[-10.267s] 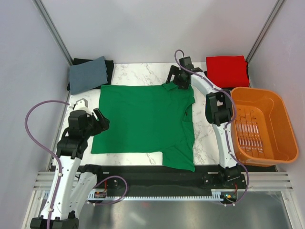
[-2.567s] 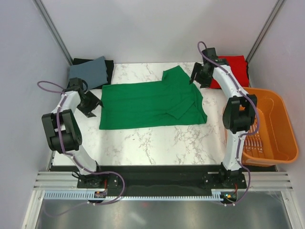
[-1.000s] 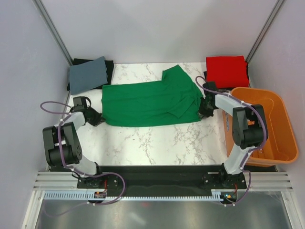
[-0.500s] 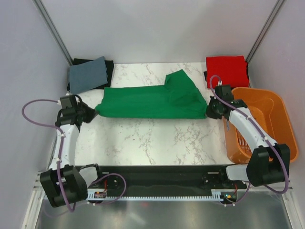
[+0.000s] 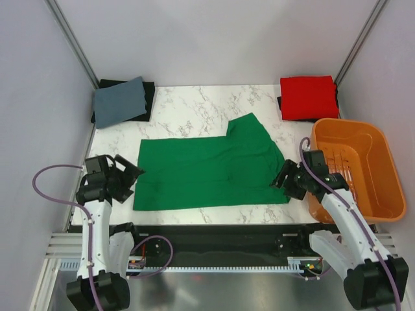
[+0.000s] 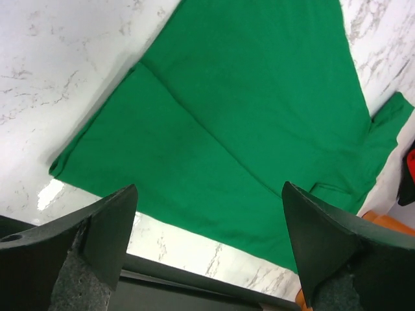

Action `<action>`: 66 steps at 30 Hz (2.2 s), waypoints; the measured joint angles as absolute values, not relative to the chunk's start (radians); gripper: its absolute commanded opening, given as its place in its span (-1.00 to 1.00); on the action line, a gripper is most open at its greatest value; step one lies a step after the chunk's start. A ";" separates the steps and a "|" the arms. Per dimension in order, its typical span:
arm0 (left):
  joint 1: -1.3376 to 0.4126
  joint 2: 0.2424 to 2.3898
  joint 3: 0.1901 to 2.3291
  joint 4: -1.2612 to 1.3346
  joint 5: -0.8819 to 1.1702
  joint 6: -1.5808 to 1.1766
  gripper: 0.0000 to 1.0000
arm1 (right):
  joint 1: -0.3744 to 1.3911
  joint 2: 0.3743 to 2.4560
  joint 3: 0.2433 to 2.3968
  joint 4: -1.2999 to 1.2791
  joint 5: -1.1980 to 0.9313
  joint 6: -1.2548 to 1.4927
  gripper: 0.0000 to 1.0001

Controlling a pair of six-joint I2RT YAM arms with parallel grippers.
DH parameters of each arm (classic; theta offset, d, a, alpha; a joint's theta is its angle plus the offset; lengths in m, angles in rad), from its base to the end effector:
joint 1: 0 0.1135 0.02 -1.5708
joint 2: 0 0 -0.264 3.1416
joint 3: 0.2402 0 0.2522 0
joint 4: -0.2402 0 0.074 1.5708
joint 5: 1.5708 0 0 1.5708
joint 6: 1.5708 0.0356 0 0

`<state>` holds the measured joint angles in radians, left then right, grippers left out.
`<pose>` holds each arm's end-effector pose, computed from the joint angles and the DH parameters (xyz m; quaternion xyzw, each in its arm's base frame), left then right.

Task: Fold and stack the t-shirts
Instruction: Fold the tshirt

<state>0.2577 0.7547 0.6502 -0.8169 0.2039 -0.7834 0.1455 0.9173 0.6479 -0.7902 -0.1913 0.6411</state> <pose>0.1405 0.0296 0.2418 -0.4407 0.8341 -0.1756 0.2814 0.1622 0.0306 0.2207 0.2128 0.9396 0.1818 0.1970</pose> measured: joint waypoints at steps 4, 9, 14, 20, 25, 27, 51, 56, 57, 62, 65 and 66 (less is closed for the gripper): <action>0.251 0.733 0.739 -0.890 0.192 -0.730 0.97 | 0.146 0.798 0.690 -0.823 -0.240 0.675 0.54; 0.244 0.761 0.865 -0.895 0.188 -0.603 0.93 | 0.152 0.954 0.899 -0.815 -0.243 0.640 0.56; 0.204 0.787 0.864 -0.848 0.192 -0.536 0.84 | 0.162 1.328 1.174 -0.762 -0.212 0.572 0.61; 0.199 0.813 0.787 -0.796 0.175 -0.527 0.79 | 0.163 1.778 1.594 -0.717 -0.171 0.474 0.61; 0.192 0.838 0.784 -0.784 0.156 -0.527 0.74 | 0.163 2.081 1.907 -0.690 -0.138 0.425 0.59; 0.187 0.843 0.784 -0.782 0.150 -0.527 0.73 | 0.163 2.180 2.000 -0.681 -0.130 0.416 0.56; 0.137 1.034 0.800 -0.739 0.008 -0.530 0.68 | 0.160 2.492 2.106 -0.442 -0.134 0.430 -0.35; 0.137 1.235 0.922 -0.683 -0.026 -0.530 0.68 | 0.160 2.477 2.068 -0.429 -0.138 0.432 -0.96; 0.137 1.306 0.977 -0.664 -0.032 -0.530 0.66 | 0.160 2.477 2.067 -0.430 -0.138 0.429 -1.00; 0.137 1.600 1.215 -0.595 -0.054 -0.529 0.44 | 0.160 2.476 2.066 -0.430 -0.155 0.438 -1.00; 0.137 1.745 1.329 -0.574 -0.056 -0.529 0.13 | 0.160 2.468 2.061 -0.444 -0.170 0.445 -1.00; 0.137 1.793 1.367 -0.569 -0.054 -0.529 0.08 | 0.160 2.460 2.052 -0.451 -0.177 0.449 -1.00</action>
